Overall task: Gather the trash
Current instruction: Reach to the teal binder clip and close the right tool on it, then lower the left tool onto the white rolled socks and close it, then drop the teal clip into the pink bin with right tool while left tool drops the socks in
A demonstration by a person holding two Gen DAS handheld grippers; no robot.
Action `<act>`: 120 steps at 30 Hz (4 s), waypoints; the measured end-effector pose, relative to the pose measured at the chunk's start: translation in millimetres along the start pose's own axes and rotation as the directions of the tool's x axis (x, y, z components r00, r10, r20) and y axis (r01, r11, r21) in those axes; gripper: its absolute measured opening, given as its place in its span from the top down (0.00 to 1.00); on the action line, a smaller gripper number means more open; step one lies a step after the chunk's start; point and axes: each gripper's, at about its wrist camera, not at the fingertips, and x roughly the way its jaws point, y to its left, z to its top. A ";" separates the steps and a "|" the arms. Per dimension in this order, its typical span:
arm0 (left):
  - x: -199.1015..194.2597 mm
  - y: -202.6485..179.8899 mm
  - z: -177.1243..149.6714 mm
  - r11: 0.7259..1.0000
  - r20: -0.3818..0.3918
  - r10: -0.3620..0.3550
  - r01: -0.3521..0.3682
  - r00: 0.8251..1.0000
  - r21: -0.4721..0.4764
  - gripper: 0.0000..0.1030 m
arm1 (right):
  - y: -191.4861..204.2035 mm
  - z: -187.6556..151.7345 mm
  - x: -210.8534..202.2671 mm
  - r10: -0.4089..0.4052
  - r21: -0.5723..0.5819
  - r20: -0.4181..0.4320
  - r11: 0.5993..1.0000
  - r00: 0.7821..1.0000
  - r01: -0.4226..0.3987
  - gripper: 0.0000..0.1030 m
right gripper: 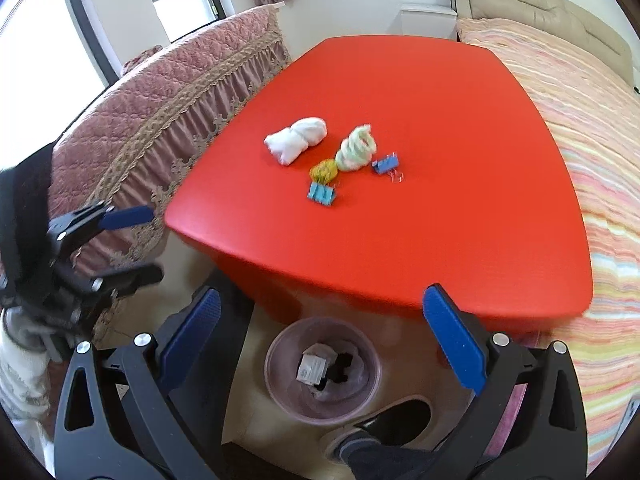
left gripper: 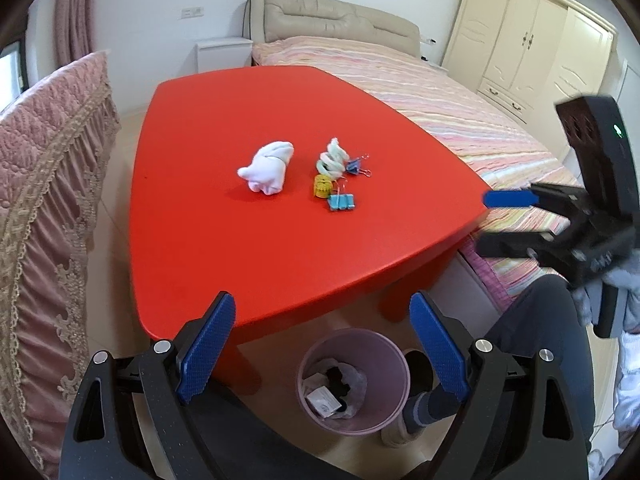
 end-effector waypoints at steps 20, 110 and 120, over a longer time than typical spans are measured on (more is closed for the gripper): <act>-6.6 19.1 1.4 0.999 0.018 -0.002 0.002 1.000 -0.045 0.17 | 16.4 77.9 116.7 -0.161 0.006 -0.187 0.986 0.969 0.165 0.31; 19.8 -7.6 47.3 0.996 -0.019 0.049 -0.048 0.999 0.071 0.72 | 11.7 10.5 -1.0 -0.022 -0.031 0.007 0.999 1.000 0.022 0.74; 9.9 -27.0 2.6 0.996 -0.022 0.002 0.000 1.000 0.085 0.72 | 22.6 -31.4 -10.6 -0.007 -0.047 -0.004 0.999 1.000 0.007 0.74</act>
